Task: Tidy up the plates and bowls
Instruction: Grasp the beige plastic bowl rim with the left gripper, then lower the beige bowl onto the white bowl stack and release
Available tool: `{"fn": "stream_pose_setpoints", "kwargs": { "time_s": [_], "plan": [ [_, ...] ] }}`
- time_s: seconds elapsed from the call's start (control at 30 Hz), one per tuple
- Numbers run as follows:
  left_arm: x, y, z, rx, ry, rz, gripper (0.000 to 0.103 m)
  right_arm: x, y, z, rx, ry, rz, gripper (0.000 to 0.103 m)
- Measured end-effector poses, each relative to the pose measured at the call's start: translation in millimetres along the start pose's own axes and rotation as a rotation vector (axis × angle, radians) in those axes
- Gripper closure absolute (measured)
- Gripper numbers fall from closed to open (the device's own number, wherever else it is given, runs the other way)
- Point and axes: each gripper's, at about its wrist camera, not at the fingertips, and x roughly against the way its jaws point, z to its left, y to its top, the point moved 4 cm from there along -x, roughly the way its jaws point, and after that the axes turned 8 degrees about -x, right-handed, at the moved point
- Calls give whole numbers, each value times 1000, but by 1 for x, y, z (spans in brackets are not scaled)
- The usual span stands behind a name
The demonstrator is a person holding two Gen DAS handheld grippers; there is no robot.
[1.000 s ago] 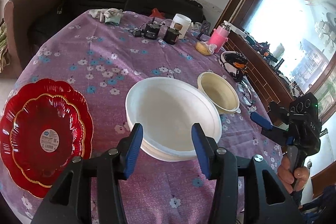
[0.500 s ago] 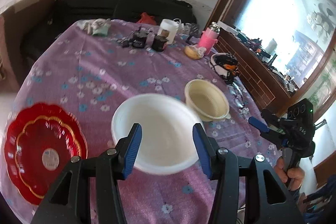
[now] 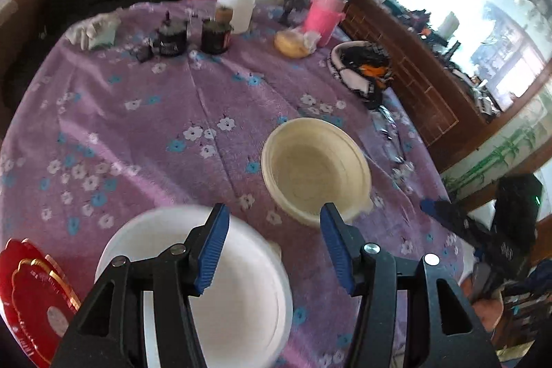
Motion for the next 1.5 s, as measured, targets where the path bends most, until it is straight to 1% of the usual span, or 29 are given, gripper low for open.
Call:
{"fn": "stream_pose_setpoints", "kwargs": {
  "time_s": [0.03,0.1,0.13,0.2,0.33,0.4,0.43,0.53,0.6,0.67,0.73,0.8,0.83,0.9,0.97,1.03,1.1,1.17,1.2,1.23,1.3,1.4,1.47,1.5],
  "plan": [
    [-11,8,1,3,13,25,49,-2,0,-1,4,-7,7,48],
    [-27,17,3,15,15,65,49,-8,2,-4,6,-29,23,55],
    [-35,22,6,32,15,77,49,-10,2,-5,1,-33,31,56],
    [-54,32,9,51,17,125,49,-13,-2,-4,-3,-12,56,56],
    [-85,50,21,85,67,179,49,-28,-20,3,-10,35,137,56],
    [-94,56,29,117,90,181,49,-40,-31,6,-15,53,192,56],
    [-100,58,33,136,84,194,49,-49,-37,7,-12,55,226,56],
    [-119,58,32,171,15,243,49,-66,-46,9,-2,31,271,56],
    [-122,54,26,165,-5,255,49,-74,-44,6,-5,15,287,56],
    [-122,47,13,124,-36,275,49,-78,-38,2,-3,-19,279,56],
    [-119,39,2,92,-49,301,49,-77,-27,-8,-10,-66,252,56],
    [-115,33,-14,40,-64,325,49,-75,-12,-20,-18,-101,223,56],
    [-113,30,-20,27,-76,332,49,-72,-4,-26,-22,-122,199,56],
    [-107,22,-35,1,-122,355,48,-66,10,-35,-41,-133,157,56],
    [-101,16,-50,-49,-139,362,48,-56,24,-43,-45,-153,110,56],
    [-93,16,-54,-61,-116,344,46,-43,34,-48,-55,-159,67,56],
    [-91,20,-51,-61,-66,329,43,-32,37,-51,-60,-155,48,56],
    [-90,27,-41,-35,-2,299,40,-25,37,-54,-70,-157,44,56],
    [-93,30,-36,-13,0,296,40,-24,35,-56,-80,-156,46,55],
    [-96,33,-31,7,5,294,40,-23,33,-58,-92,-147,54,55],
    [-103,38,-21,49,39,289,40,-29,28,-58,-98,-136,79,56],
    [-119,41,-12,79,72,307,40,-47,18,-55,-91,-138,121,56],
    [-128,39,-10,108,57,322,40,-57,15,-54,-89,-142,142,56],
    [-132,39,-11,102,49,325,41,-60,15,-55,-89,-142,148,56]
  ]
}}
